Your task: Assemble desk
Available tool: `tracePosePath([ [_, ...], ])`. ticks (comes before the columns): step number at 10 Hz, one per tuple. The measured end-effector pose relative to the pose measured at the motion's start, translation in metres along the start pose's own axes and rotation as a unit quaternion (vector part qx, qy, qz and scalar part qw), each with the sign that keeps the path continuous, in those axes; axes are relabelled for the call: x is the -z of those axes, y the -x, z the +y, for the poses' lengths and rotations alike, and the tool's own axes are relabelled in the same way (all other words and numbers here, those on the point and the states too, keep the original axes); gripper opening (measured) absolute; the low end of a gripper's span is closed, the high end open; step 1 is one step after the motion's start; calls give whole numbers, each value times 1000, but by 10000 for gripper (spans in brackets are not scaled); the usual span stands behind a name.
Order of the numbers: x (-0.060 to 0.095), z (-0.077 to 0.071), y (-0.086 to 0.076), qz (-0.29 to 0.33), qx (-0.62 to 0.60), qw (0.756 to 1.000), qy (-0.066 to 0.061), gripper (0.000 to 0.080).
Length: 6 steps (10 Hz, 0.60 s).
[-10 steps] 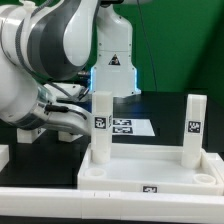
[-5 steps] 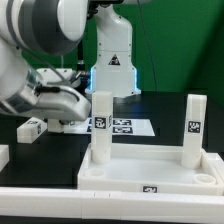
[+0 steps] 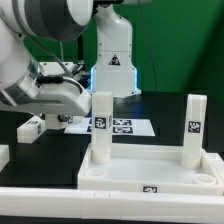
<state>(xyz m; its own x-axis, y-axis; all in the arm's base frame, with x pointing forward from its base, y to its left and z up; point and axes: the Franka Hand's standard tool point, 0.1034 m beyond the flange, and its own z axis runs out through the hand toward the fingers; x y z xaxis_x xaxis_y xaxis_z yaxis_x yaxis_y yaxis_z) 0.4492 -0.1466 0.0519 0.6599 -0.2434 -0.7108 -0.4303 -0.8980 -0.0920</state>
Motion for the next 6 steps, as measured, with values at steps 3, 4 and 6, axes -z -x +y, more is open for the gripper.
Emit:
tracePosePath([
  [3, 48, -20, -2, 100, 27, 995, 8, 290],
  [4, 47, -19, -4, 127, 26, 991, 10, 290],
  [6, 51, -17, -10, 205, 26, 978, 18, 290],
])
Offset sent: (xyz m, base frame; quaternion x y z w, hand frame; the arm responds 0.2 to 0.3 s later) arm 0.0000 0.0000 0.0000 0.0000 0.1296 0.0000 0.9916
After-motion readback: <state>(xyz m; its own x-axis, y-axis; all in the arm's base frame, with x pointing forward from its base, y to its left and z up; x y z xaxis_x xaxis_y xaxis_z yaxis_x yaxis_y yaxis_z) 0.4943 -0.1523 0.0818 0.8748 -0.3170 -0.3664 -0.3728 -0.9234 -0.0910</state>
